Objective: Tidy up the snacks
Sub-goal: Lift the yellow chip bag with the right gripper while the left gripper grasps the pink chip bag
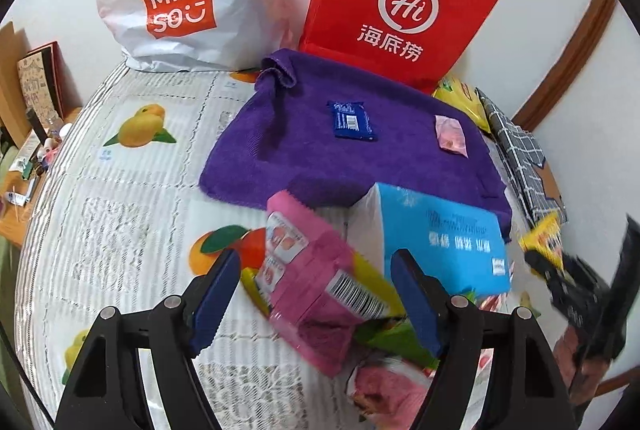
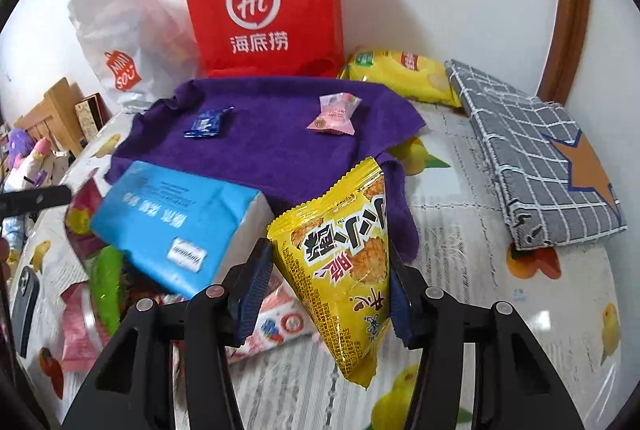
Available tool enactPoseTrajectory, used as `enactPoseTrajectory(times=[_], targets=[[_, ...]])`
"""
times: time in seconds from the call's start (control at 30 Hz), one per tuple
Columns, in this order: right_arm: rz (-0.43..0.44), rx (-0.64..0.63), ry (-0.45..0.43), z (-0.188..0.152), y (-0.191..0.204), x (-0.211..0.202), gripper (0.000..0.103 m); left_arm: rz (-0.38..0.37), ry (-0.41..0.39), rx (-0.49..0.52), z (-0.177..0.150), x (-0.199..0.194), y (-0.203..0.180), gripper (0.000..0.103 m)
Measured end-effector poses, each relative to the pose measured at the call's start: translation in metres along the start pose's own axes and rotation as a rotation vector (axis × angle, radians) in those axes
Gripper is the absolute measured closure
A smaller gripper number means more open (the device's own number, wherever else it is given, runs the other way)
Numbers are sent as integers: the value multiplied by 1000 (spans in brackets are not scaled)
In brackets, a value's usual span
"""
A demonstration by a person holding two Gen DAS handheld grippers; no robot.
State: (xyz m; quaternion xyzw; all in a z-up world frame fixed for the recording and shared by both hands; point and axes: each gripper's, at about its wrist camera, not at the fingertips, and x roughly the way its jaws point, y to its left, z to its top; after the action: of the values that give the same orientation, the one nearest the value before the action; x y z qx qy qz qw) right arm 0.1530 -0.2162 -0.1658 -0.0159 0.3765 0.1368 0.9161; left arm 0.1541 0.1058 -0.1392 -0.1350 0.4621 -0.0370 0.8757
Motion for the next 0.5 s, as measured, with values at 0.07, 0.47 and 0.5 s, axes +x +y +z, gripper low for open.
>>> enactPoseTrajectory(times=[0.07, 0.47, 0.5], targets=[[-2, 2, -6, -5, 0, -8, 50, 27, 7, -10, 7, 6, -4, 27], [-28, 39, 30, -40, -11, -27, 50, 131, 73, -15, -6, 11, 13, 23], [-26, 46, 33, -43, -12, -26, 50, 137, 72, -14, -9, 7, 16, 23]])
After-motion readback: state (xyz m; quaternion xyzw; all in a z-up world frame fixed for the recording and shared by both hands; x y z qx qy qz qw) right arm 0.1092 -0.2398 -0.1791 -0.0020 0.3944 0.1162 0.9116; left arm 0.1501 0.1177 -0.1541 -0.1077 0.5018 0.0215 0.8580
